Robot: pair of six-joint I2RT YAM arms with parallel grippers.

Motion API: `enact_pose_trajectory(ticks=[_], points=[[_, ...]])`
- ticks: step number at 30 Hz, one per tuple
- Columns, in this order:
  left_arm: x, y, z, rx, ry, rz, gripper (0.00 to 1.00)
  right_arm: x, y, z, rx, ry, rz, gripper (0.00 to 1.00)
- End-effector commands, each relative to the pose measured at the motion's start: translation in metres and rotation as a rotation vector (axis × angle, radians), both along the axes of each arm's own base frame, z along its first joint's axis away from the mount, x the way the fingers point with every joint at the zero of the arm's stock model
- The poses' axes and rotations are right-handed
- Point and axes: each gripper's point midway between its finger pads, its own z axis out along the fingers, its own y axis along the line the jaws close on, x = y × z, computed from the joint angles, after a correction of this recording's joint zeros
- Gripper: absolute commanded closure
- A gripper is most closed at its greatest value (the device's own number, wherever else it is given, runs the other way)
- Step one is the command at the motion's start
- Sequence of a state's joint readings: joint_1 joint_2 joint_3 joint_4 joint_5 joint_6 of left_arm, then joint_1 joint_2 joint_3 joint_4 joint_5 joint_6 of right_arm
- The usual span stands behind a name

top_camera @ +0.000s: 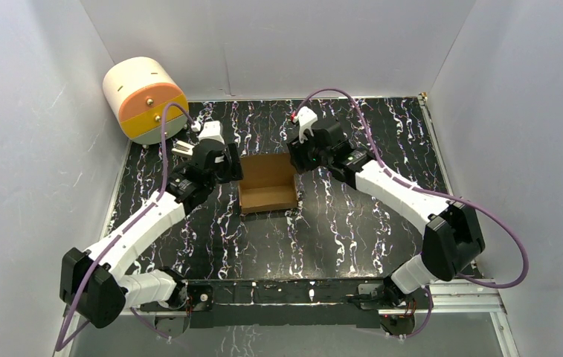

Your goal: Fold the paper box

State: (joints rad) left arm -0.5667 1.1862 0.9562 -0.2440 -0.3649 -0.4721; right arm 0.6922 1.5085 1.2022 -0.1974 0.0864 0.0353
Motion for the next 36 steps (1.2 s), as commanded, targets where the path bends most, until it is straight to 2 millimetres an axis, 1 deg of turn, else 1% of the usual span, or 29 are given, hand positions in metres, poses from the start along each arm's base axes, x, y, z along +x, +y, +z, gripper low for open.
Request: enact_pose_trajectory(ticks=[1,4,5,7,9,11,13,16,19,25,30,32,36], points=[[-0.007,0.012,0.009,0.067,-0.012,-0.141,0.34,-0.002,-0.002,0.023,0.032,-0.099,0.213,0.37],[-0.006,0.023,0.013,0.092,-0.016,-0.2,0.3,0.003,-0.014,0.022,0.037,-0.118,0.25,0.31],[-0.006,0.023,0.015,0.091,-0.018,-0.24,0.3,0.004,-0.018,0.022,0.04,-0.126,0.269,0.29],[-0.01,0.014,0.015,0.074,-0.023,-0.365,0.27,0.002,-0.019,0.019,0.051,-0.134,0.316,0.26],[-0.01,0.008,0.011,0.074,-0.027,-0.423,0.27,-0.001,-0.018,0.012,0.052,-0.141,0.357,0.24],[-0.01,0.001,0.001,0.063,-0.015,-0.463,0.26,0.0,-0.017,0.005,0.044,-0.152,0.376,0.24],[-0.007,0.0,-0.008,0.064,0.015,-0.483,0.25,0.001,-0.015,0.001,0.05,-0.165,0.396,0.24],[-0.001,0.0,-0.014,0.063,0.034,-0.502,0.25,0.005,-0.012,-0.004,0.06,-0.193,0.423,0.25],[0.004,-0.002,-0.02,0.046,0.026,-0.525,0.25,0.01,-0.01,-0.017,0.051,-0.178,0.424,0.27],[0.014,0.005,-0.039,0.091,0.054,-0.542,0.27,0.014,-0.01,-0.044,0.03,-0.13,0.431,0.34],[0.021,0.003,-0.049,0.088,0.07,-0.573,0.3,0.015,-0.011,-0.051,0.037,-0.127,0.422,0.38],[0.022,0.002,-0.053,0.081,0.076,-0.581,0.34,0.015,-0.012,-0.054,0.032,-0.125,0.416,0.4],[0.021,0.002,-0.059,0.078,0.09,-0.59,0.46,0.016,-0.013,-0.058,0.032,-0.112,0.408,0.47]])
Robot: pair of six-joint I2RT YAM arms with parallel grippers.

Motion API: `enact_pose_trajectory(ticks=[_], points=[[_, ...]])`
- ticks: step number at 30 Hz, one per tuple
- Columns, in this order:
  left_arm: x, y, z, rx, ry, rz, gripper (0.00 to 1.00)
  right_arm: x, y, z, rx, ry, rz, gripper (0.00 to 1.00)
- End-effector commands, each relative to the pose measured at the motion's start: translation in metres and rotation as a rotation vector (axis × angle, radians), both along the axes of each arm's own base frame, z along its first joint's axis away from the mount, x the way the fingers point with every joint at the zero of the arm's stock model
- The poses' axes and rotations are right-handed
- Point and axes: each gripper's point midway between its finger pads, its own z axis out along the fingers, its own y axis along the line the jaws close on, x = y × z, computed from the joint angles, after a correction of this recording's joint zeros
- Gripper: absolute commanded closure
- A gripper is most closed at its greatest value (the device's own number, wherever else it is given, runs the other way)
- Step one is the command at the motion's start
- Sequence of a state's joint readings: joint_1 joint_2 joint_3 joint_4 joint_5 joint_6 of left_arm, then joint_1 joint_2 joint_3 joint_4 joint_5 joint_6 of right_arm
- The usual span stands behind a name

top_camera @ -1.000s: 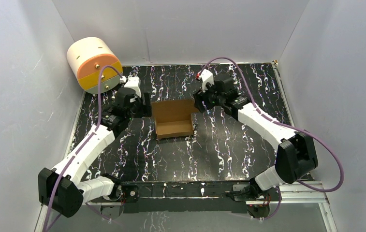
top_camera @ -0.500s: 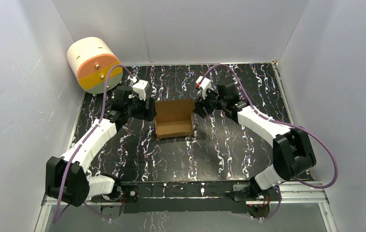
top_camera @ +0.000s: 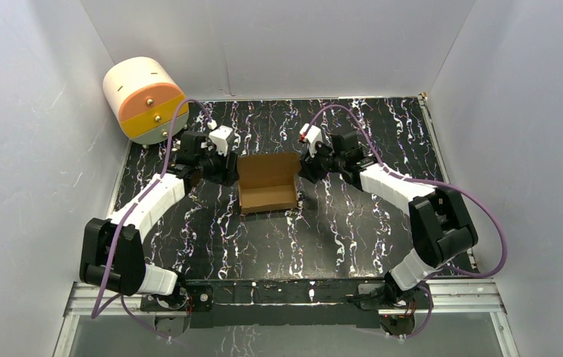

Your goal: Fold the paper box

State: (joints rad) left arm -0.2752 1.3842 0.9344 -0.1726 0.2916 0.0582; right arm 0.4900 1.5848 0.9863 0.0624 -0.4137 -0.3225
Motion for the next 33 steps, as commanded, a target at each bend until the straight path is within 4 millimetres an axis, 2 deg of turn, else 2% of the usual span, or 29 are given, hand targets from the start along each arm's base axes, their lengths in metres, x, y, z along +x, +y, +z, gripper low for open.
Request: enact_pose_trajectory(ticks=[1,7,12,16,25,33], points=[[0.004,-0.003,0.007,-0.016,-0.037,-0.042,0.5,0.01,0.005,0.009,0.036,-0.046,0.002,0.49],[0.003,-0.003,0.006,-0.027,-0.023,-0.023,0.7,0.005,0.007,0.007,0.063,0.016,-0.018,0.62],[0.008,0.002,0.009,-0.029,-0.016,0.053,0.79,0.001,0.008,0.011,0.104,0.047,-0.064,0.69],[0.009,-0.001,0.012,-0.073,0.014,0.115,0.84,0.001,0.011,0.013,0.113,0.064,-0.138,0.75],[0.012,-0.011,0.018,-0.118,0.042,0.279,0.85,-0.001,0.019,0.012,0.078,0.05,-0.4,0.85],[0.005,-0.032,0.012,-0.105,0.028,0.415,0.86,0.002,0.018,0.009,0.057,0.097,-0.666,0.89]])
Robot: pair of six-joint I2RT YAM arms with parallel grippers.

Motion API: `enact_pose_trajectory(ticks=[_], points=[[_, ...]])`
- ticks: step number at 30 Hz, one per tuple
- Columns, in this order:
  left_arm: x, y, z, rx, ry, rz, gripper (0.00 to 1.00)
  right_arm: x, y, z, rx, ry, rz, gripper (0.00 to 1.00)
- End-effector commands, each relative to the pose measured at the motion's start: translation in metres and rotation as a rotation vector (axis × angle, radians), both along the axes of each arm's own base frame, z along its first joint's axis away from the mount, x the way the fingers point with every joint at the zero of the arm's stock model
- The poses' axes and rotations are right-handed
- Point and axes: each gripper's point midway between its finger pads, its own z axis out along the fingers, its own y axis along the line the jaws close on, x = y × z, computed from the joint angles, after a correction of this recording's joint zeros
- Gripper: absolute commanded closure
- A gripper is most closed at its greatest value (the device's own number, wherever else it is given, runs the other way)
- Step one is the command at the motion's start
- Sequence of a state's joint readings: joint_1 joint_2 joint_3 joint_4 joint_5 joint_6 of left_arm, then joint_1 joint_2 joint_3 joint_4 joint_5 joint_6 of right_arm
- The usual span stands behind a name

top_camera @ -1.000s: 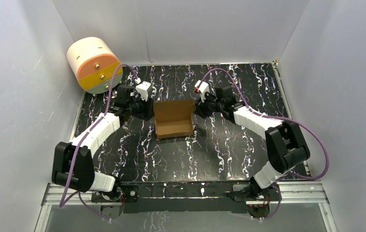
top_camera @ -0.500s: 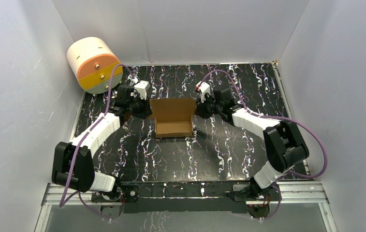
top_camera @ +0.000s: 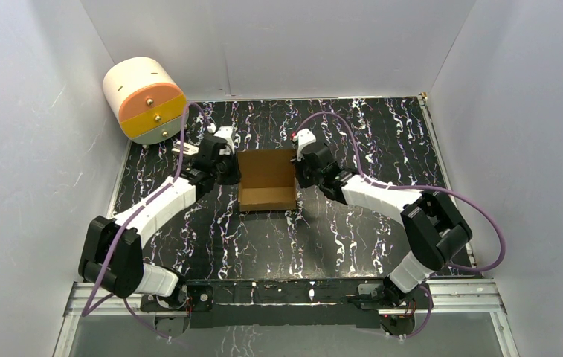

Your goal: Fold the paper box

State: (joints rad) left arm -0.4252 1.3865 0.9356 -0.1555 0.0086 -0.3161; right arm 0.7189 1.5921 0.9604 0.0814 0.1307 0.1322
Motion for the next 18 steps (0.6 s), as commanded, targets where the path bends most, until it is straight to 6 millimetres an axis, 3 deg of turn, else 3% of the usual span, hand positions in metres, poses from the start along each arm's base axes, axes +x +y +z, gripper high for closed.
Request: enact_pose_trajectory(ticks=[1,7,18], points=[[0.006,-0.012,0.012,-0.034,-0.039,0.124,0.87,0.018,-0.003,0.029,0.042,-0.039,-0.238,0.9],[0.001,-0.019,0.012,-0.065,-0.038,0.215,0.9,0.03,-0.013,0.026,0.012,-0.019,-0.406,0.95],[0.006,-0.028,0.007,-0.122,-0.054,0.338,0.91,0.035,-0.011,0.03,0.075,-0.035,-0.56,0.98]])
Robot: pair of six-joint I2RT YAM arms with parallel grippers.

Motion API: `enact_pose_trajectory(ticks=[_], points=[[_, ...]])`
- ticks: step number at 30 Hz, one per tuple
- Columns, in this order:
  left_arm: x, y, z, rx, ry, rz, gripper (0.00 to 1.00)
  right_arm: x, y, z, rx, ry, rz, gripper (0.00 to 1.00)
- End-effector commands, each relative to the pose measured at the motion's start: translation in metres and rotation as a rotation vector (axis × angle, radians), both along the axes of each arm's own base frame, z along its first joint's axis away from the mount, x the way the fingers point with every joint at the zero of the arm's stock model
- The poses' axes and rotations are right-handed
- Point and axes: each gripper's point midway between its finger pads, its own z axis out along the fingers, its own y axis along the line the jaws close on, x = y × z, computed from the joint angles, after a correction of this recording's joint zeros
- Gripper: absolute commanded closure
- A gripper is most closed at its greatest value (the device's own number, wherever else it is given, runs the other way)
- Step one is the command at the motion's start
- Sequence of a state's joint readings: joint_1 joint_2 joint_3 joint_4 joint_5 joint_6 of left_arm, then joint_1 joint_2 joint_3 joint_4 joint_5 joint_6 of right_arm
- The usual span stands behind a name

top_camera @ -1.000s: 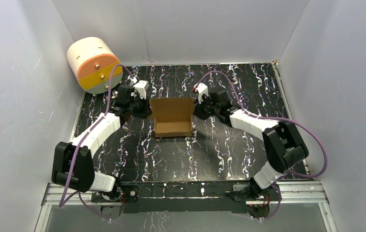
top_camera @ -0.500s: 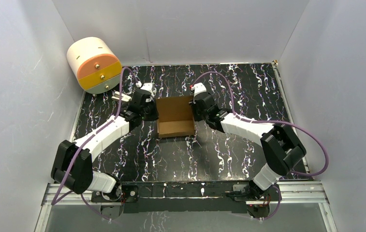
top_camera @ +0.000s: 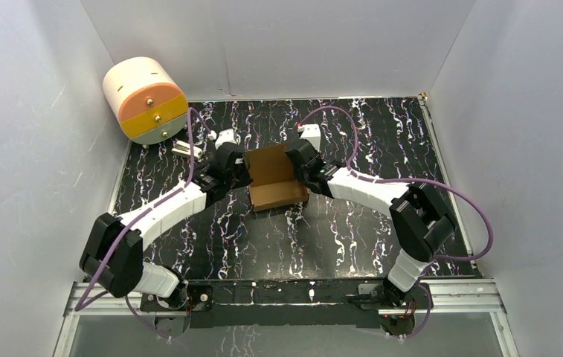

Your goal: Fold the paper box

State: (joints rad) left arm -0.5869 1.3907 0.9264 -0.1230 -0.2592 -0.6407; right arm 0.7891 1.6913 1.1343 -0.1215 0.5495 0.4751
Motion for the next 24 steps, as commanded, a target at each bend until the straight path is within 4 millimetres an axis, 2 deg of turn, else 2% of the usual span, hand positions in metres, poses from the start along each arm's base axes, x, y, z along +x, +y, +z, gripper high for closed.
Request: enact_pose_trajectory(ticks=[1,5,9,15,20,24], points=[[0.011,0.0,0.0,-0.032,-0.031,0.097,0.91,0.012,0.006,0.024,0.08,-0.077,-0.104,0.98],[0.01,0.004,-0.005,-0.014,-0.025,0.113,0.9,0.008,0.005,0.021,0.08,-0.065,-0.09,0.93],[0.006,0.016,-0.005,0.023,-0.033,0.136,0.85,0.003,0.004,0.028,0.075,-0.089,-0.03,0.82],[-0.002,0.029,0.007,0.074,-0.053,0.122,0.71,-0.006,0.001,0.043,0.047,-0.1,0.078,0.65],[-0.013,0.039,0.02,0.137,-0.058,0.072,0.65,-0.016,-0.001,0.058,-0.005,-0.112,0.228,0.53],[-0.02,0.046,0.026,0.172,-0.063,0.027,0.59,-0.02,-0.013,0.067,-0.016,-0.125,0.316,0.44]])
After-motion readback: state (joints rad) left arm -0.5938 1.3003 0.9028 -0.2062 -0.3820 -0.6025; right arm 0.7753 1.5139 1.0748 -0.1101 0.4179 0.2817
